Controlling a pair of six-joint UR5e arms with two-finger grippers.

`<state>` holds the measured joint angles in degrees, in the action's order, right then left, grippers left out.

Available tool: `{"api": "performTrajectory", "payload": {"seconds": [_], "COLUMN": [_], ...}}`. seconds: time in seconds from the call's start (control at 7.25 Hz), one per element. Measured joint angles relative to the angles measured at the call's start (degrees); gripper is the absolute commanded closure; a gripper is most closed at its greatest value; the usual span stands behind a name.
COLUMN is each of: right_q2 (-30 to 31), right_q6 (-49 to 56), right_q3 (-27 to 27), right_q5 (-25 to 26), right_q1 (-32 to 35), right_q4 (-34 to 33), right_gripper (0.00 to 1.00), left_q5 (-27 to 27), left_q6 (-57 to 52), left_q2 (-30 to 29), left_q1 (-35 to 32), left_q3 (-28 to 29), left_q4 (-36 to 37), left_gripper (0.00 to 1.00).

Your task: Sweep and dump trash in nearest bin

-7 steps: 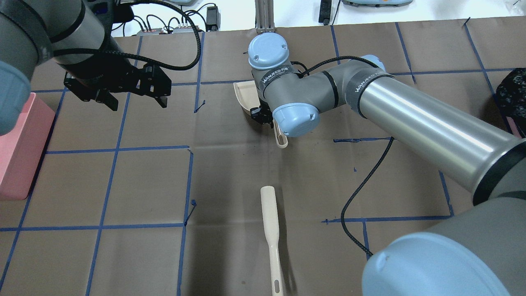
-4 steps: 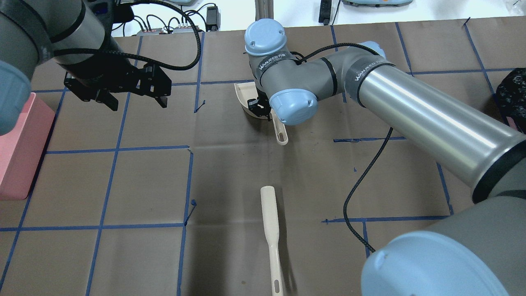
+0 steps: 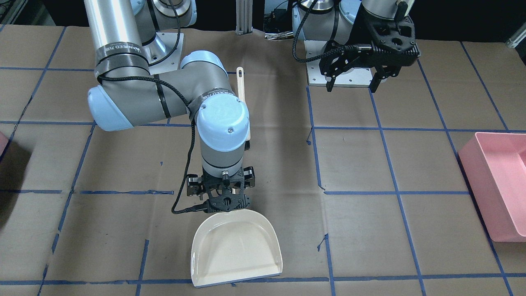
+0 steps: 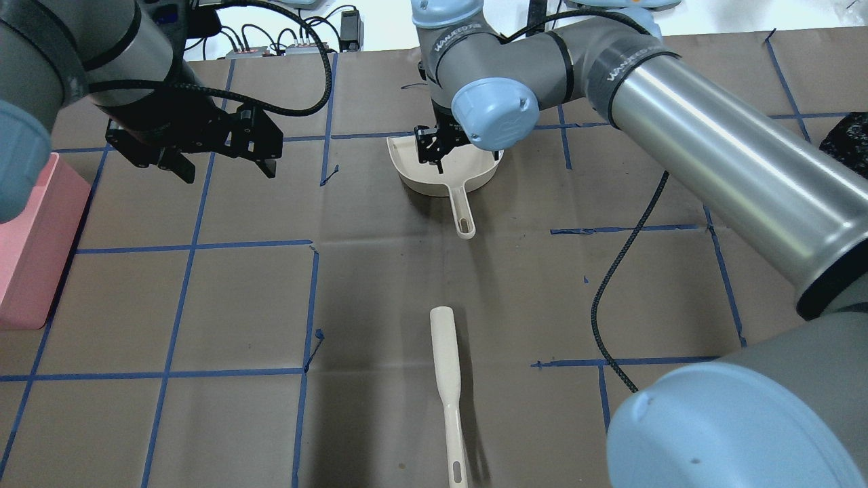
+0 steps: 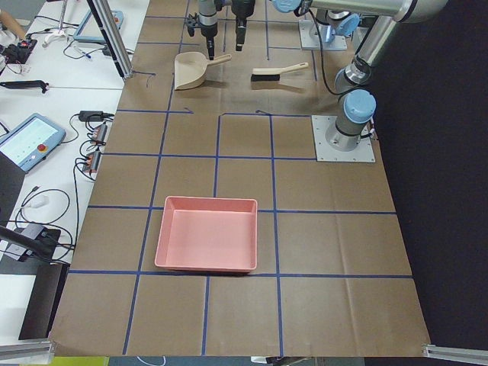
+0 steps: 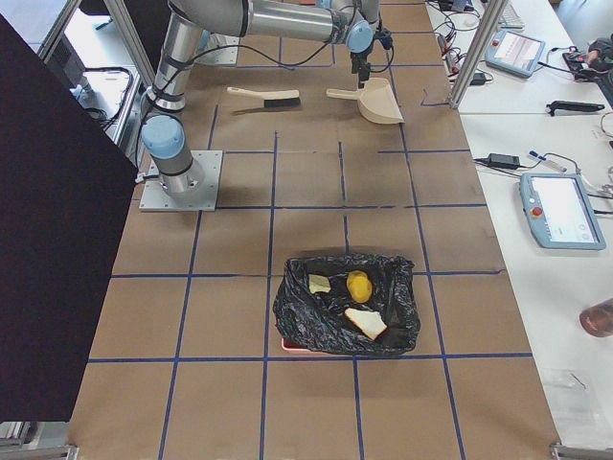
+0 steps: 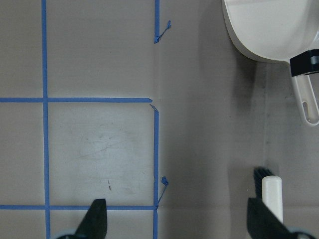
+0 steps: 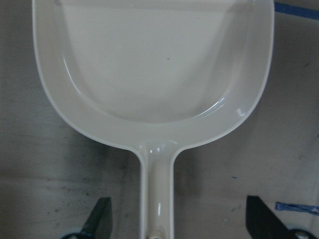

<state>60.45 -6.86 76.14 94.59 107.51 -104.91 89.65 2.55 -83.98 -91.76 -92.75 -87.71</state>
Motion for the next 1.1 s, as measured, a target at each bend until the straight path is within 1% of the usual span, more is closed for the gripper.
{"api": "performTrajectory", "payload": {"seconds": [0.28, 0.69, 0.97, 1.1], "right_q2": [5.0, 13.3, 18.9, 22.2], "right_q6": [8.0, 18.7, 21.6, 21.1], "right_q3": [-0.6, -0.4, 0.2, 1.6], "right_q5": [0.0, 0.0, -0.3, -1.1], "right_q1": [-6.4, -16.0, -19.7, -20.0], "right_q4": [6.3, 16.6, 22.7, 24.6], "right_gripper": [0.0, 0.0, 0.0, 0.0], "left_q5": [0.0, 0.0, 0.0, 0.1], "left_q6": [0.0, 0.0, 0.0, 0.0], "left_q2": [0.0, 0.3, 0.3, 0.4], "left_q1": [0.0, 0.0, 0.0, 0.0], "left_q3": [-0.2, -2.0, -2.2, -2.3], "left_q4": [0.0, 0.5, 0.8, 0.9], "left_gripper": [0.0, 0.0, 0.0, 0.0]}}
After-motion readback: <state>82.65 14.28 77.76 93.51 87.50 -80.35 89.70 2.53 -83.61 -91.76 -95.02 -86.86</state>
